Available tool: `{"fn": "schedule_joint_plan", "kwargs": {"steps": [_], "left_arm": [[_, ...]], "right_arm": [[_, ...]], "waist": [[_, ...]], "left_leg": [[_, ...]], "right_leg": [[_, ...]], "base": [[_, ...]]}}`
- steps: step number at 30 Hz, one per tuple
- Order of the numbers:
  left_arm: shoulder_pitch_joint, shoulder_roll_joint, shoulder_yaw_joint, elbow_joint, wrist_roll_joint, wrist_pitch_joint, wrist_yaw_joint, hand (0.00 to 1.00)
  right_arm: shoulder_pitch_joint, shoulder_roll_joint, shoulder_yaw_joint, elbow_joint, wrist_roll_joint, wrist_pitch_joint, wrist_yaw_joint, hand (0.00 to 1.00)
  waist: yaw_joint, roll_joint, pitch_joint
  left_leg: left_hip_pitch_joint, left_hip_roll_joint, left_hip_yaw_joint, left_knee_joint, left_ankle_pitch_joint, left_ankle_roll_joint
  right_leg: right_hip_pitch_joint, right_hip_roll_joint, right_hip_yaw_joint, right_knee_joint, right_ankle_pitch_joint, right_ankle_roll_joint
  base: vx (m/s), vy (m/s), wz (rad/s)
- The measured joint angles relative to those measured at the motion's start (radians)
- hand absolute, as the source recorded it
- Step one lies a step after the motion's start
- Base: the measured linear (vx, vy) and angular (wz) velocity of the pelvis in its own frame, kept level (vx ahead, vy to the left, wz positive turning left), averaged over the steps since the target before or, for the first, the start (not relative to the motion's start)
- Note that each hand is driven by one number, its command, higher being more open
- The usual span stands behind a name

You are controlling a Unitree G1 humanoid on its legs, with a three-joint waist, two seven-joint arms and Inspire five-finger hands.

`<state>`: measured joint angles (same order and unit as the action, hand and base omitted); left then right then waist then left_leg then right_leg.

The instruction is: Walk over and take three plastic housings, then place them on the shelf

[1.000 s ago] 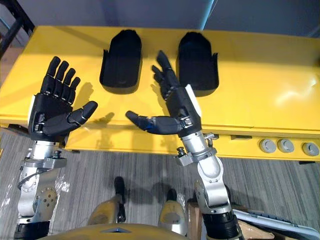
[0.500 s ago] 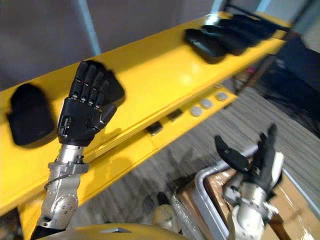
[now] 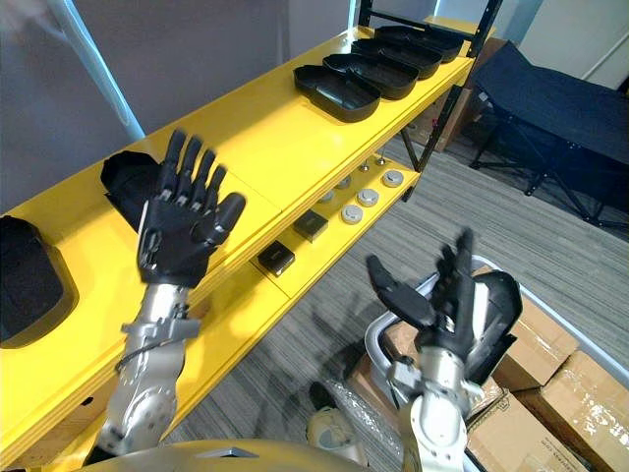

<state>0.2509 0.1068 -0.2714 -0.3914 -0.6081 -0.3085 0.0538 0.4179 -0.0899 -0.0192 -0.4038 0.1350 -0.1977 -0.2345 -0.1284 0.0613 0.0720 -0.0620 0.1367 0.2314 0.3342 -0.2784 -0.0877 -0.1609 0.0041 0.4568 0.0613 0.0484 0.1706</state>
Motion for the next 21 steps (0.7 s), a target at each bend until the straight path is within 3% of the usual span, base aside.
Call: {"fn": "schedule_joint_plan", "kwargs": {"steps": [3, 6, 8, 10, 11, 12, 14, 17, 18, 20, 21], "left_arm": [[0.037, -0.005, 0.051, -0.004, -0.015, 0.000, -0.006, 1.00], [0.036, -0.007, 0.071, -0.004, -0.069, -0.024, -0.054, 1.00], [0.032, -0.007, 0.059, -0.019, -0.092, -0.061, -0.132, 1.00], [0.021, -0.007, 0.044, -0.035, -0.091, -0.062, -0.154, 1.00], [0.019, -0.008, 0.042, -0.039, -0.088, -0.062, -0.157, 1.00], [0.019, -0.014, 0.043, -0.036, -0.085, -0.061, -0.154, 1.00], [0.013, -0.011, 0.064, -0.015, -0.025, -0.057, -0.137, 1.00], [-0.013, -0.015, 0.105, 0.004, -0.028, -0.036, -0.168, 1.00], [-0.017, -0.017, 0.151, 0.018, -0.056, -0.038, -0.203, 1.00], [-0.017, -0.015, 0.173, 0.036, -0.072, -0.037, -0.219, 1.00], [-0.003, -0.010, 0.178, 0.055, -0.099, -0.032, -0.228, 1.00]], "right_arm": [[-0.050, -0.028, 0.046, 0.006, 0.014, -0.074, 0.001, 1.00], [-0.051, -0.020, 0.096, 0.006, 0.017, -0.104, -0.001, 1.00], [-0.009, 0.011, 0.109, 0.006, 0.049, -0.131, 0.010, 1.00], [0.016, 0.019, 0.108, 0.006, 0.109, -0.164, 0.033, 1.00], [0.019, 0.018, 0.108, 0.007, 0.154, -0.177, 0.068, 1.00], [0.014, 0.019, 0.111, 0.010, 0.171, -0.184, 0.080, 1.00], [-0.065, 0.006, 0.148, 0.015, 0.192, -0.187, 0.102, 1.00], [-0.173, -0.018, 0.207, 0.044, 0.187, -0.189, 0.101, 1.00], [-0.245, -0.019, 0.262, 0.118, 0.183, -0.189, 0.091, 1.00], [-0.282, -0.014, 0.288, 0.172, 0.181, -0.190, 0.088, 1.00], [-0.301, -0.001, 0.307, 0.243, 0.139, -0.189, 0.077, 1.00]], "waist": [[0.071, -0.002, 0.013], [0.090, -0.008, 0.031], [0.098, -0.008, 0.065], [0.099, -0.009, 0.096], [0.100, -0.012, 0.126], [0.102, -0.004, 0.134], [0.120, -0.011, 0.146], [0.149, -0.002, 0.158], [0.165, -0.023, 0.155], [0.174, -0.034, 0.147], [0.183, -0.051, 0.139]], "left_leg": [[-0.059, 0.001, -0.032, 0.094, -0.031, 0.012], [-0.093, 0.005, -0.071, 0.184, -0.062, 0.024], [-0.127, 0.005, -0.076, 0.300, -0.116, 0.056], [-0.159, 0.013, -0.046, 0.365, -0.143, 0.079], [-0.175, 0.029, -0.005, 0.394, -0.148, 0.105], [-0.182, 0.044, 0.019, 0.393, -0.140, 0.124], [-0.191, 0.058, 0.106, 0.348, -0.091, 0.152], [-0.181, 0.084, 0.164, 0.261, -0.010, 0.152], [-0.157, 0.086, 0.215, 0.140, 0.075, 0.129], [-0.146, 0.087, 0.240, 0.056, 0.123, 0.096], [-0.144, 0.090, 0.256, -0.006, 0.166, 0.054]], "right_leg": [[-0.026, -0.002, -0.027, 0.037, -0.005, -0.007], [-0.030, 0.000, -0.060, 0.080, -0.024, -0.012], [-0.038, 0.002, -0.062, 0.132, -0.034, -0.002], [-0.058, 0.000, -0.059, 0.144, -0.016, 0.024], [-0.068, -0.008, -0.074, 0.123, 0.035, 0.025], [-0.075, -0.018, -0.102, 0.117, 0.047, 0.010], [-0.149, -0.047, -0.273, 0.329, -0.031, -0.030], [-0.158, -0.102, -0.396, 0.570, -0.131, -0.094], [-0.129, -0.179, -0.466, 0.680, -0.153, -0.129], [-0.095, -0.228, -0.503, 0.683, -0.157, -0.136], [-0.030, -0.288, -0.560, 0.636, -0.159, -0.139]], "base": [[-0.09, 0.105, 0.21], [-0.11, 0.135, 0.34], [-0.18, 0.240, -0.07], [-0.25, 0.212, -0.52], [-0.28, 0.160, -0.67], [-0.35, 0.171, -0.90], [-0.26, 0.119, -0.96], [-0.27, 0.017, -0.79], [-0.31, -0.111, -0.83], [-0.24, -0.196, -0.72], [-0.22, -0.266, -0.63]]}}
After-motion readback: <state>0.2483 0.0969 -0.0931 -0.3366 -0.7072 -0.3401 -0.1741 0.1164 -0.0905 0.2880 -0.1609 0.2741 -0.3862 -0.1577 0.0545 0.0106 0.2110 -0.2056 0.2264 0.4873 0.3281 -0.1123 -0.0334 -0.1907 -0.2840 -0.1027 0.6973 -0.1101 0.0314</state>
